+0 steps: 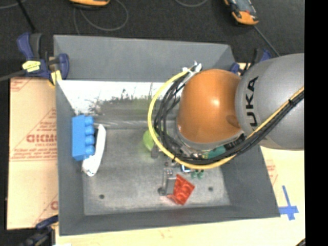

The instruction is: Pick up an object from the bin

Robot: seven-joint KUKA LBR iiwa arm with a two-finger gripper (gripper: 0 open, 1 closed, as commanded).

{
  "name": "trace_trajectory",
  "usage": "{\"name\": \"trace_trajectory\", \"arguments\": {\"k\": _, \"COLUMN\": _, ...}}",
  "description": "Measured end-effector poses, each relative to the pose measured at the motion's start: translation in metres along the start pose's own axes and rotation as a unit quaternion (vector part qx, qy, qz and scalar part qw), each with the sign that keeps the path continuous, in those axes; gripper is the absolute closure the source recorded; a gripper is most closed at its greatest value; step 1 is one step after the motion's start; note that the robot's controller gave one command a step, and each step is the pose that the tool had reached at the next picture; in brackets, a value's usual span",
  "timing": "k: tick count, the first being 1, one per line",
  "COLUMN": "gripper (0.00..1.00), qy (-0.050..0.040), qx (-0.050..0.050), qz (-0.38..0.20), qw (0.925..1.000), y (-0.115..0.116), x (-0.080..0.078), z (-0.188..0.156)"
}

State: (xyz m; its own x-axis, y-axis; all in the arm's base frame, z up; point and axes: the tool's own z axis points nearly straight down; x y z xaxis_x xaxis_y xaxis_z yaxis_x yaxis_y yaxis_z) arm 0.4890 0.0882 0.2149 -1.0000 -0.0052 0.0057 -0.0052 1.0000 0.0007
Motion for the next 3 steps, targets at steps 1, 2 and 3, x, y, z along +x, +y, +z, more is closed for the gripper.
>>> {"name": "trace_trajectory", "arguments": {"k": 1, "gripper": 0.0, "qy": -0.0039, "qx": -0.001, "qz": 0.001, "qw": 1.0, "y": 0.0, "x": -0.001, "z": -0.004}}
{"name": "trace_trajectory", "arguments": {"k": 2, "gripper": 0.0, "qy": -0.0037, "qx": -0.001, "qz": 0.002, "qw": 1.0, "y": -0.001, "x": -0.002, "z": -0.005}}
{"name": "trace_trajectory", "arguments": {"k": 3, "gripper": 0.0, "qy": -0.0098, "qx": -0.001, "qz": 0.002, "qw": 1.0, "y": -0.005, "x": -0.027, "z": 0.031}}
